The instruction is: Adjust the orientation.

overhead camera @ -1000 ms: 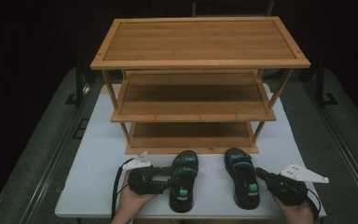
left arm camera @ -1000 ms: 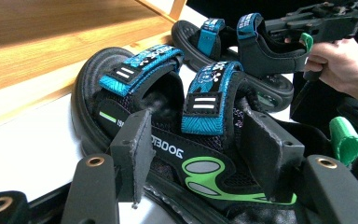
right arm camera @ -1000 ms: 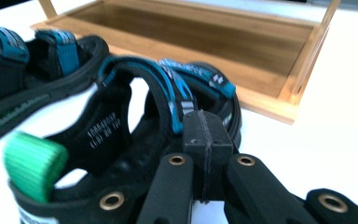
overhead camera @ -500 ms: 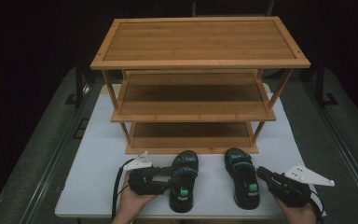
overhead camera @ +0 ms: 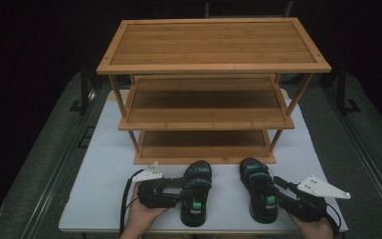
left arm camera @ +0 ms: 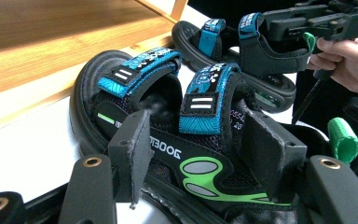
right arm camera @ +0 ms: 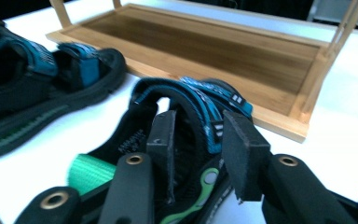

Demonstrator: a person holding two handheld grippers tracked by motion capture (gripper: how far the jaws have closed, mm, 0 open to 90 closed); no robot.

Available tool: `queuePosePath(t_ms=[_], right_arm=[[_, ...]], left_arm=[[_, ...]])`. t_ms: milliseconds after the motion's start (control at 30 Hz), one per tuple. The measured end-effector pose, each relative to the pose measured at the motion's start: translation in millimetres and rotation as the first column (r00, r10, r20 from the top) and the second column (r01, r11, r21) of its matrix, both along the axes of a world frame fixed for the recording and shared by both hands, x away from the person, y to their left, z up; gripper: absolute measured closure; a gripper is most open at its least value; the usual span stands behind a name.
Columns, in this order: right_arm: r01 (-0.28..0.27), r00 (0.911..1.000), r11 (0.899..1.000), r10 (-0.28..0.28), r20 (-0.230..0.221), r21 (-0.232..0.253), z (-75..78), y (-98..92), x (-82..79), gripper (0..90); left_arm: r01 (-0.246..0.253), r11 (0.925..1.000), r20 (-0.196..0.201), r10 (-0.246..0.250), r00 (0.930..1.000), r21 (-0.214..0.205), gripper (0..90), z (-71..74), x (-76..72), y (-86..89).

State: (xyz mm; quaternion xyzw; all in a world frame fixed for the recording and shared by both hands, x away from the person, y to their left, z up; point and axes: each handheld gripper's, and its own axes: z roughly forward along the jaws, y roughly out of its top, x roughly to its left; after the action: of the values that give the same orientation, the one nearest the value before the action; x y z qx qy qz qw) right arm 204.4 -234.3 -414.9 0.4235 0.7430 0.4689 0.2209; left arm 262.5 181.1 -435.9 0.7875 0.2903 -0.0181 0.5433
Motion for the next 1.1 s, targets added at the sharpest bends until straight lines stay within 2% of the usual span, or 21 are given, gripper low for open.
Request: queuePosePath(t_ms=[133, 267, 467, 667, 800, 900, 1033, 1100], right_arm=[[0.011, 0.9996, 1.0, -0.012, -0.026, -0.018, -3.5, 1.6, 3.3, 63.8], [0.02, 0.9994, 0.999, -0.021, -0.027, -0.032, -4.9, 4.1, 5.7, 63.9], [0.029, 0.9989, 0.999, -0.03, -0.037, -0.029, -7.3, 6.3, 8.8, 63.9], [0.044, 0.998, 0.998, -0.046, -0.044, -0.044, -8.1, 10.4, 10.8, 62.6], [0.058, 0.9972, 0.996, -0.06, -0.043, -0.065, -7.5, 12.0, 11.0, 68.3], [0.064, 0.9971, 0.995, -0.068, -0.036, -0.081, -6.9, 12.5, 11.2, 72.1], [0.07, 0.9969, 0.995, -0.073, -0.03, -0.077, -7.3, 10.1, 11.2, 75.2], [0.073, 0.9968, 0.994, -0.075, -0.028, -0.077, -7.3, 9.7, 11.3, 75.7]], left_arm=[[-0.003, 1.0, 0.005, 0.003, 1.0, 0.005, 41.9, 1.0, -0.4, -1.6], [-0.01, 0.9998, 0.012, 0.01, 0.9999, 0.016, 41.9, 2.1, -1.3, -3.2], [-0.025, 0.9993, 0.012, 0.024, 0.9996, 0.029, 43.0, 3.5, -2.5, -5.8], [-0.049, 0.9979, 0.0, 0.05, 0.9988, 0.041, 47.2, 4.3, -2.2, -6.0], [-0.07, 0.9955, 0.014, 0.069, 0.9975, 0.064, 54.0, 6.6, -3.4, -6.5], [-0.082, 0.9941, 0.036, 0.079, 0.9962, 0.072, 66.4, 9.3, -4.6, -4.3], [-0.084, 0.9939, 0.036, 0.082, 0.996, 0.071, 69.8, 9.9, -3.6, -0.7], [-0.087, 0.993, 0.05, 0.083, 0.9953, 0.08, 71.5, 10.8, -4.5, -0.8]])
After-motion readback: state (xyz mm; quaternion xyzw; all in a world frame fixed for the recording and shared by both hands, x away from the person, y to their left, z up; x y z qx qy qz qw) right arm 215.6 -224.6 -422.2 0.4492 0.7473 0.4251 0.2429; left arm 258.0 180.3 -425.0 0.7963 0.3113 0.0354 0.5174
